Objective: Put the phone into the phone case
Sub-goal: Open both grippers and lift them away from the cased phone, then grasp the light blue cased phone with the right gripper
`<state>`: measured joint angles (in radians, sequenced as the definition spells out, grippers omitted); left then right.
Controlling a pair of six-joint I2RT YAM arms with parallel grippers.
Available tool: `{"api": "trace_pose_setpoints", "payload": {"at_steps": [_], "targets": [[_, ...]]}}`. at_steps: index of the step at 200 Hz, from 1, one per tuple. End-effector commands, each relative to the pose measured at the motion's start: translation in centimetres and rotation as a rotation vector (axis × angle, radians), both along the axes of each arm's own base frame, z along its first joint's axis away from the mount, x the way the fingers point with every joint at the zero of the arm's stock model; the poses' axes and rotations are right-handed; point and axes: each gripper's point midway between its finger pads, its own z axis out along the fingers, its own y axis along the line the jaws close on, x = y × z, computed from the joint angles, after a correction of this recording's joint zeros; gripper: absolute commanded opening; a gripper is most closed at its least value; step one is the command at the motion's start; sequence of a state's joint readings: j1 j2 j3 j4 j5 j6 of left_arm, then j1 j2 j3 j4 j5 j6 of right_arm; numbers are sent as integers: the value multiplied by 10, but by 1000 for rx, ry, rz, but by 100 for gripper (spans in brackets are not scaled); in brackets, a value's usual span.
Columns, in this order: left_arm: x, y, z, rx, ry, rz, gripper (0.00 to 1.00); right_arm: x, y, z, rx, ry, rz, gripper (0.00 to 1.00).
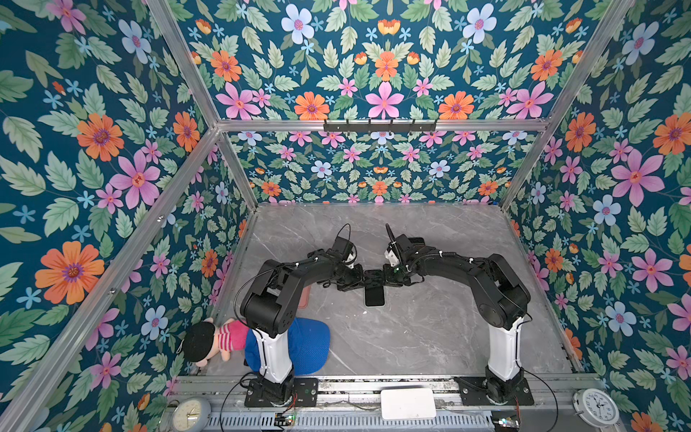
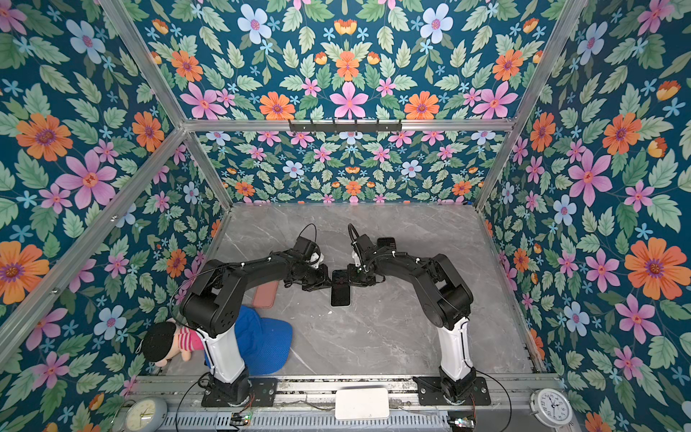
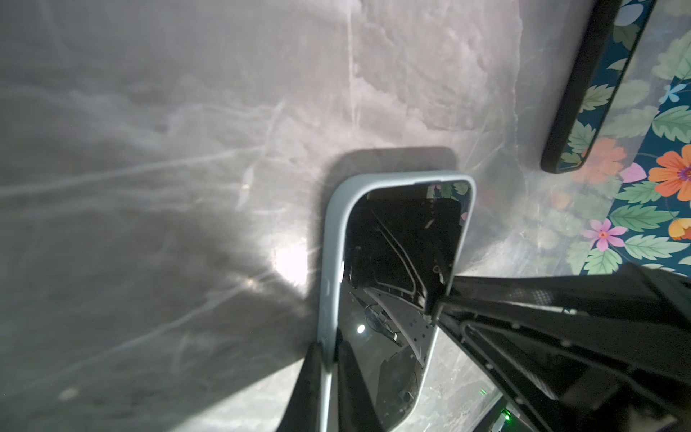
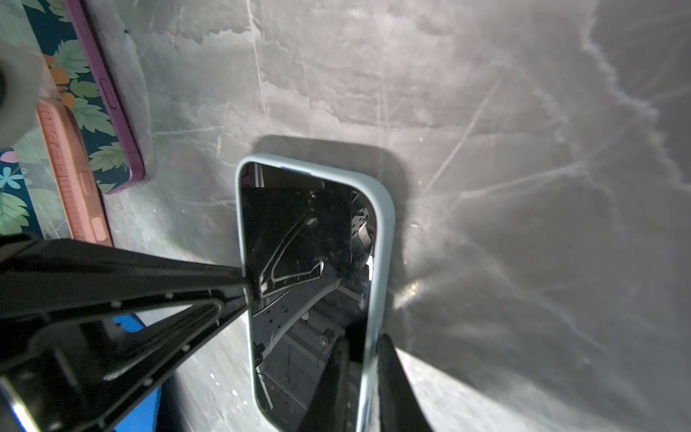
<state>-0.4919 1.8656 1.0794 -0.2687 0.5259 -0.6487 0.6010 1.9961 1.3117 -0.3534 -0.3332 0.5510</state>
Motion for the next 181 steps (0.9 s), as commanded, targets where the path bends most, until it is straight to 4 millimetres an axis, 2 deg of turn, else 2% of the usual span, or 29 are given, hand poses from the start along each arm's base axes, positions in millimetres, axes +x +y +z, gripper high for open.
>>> {"api": "trace_pose_setpoints", "payload": {"at_steps": [1, 28, 46, 61, 103, 135, 181], "targets": [[-4, -1, 8, -7, -3, -8, 14, -3, -11, 7, -53, 5, -34, 38], [-2, 12, 21, 11, -34, 12, 28, -9, -17, 16, -131, -20, -73, 73], [-3, 27, 25, 33, -44, 31, 39, -15, -16, 19, -203, -27, -96, 89], [-3, 42, 28, 56, -57, 49, 46, -18, -17, 20, -264, -25, -121, 96], [-5, 75, 34, 108, -83, 84, 58, -22, -11, 21, -379, -50, -138, 99], [-10, 86, 35, 110, -86, 99, 67, -22, -1, 19, -438, -53, -127, 99], [-13, 96, 38, 111, -93, 115, 69, -20, 17, 16, -467, -57, -102, 99]]}}
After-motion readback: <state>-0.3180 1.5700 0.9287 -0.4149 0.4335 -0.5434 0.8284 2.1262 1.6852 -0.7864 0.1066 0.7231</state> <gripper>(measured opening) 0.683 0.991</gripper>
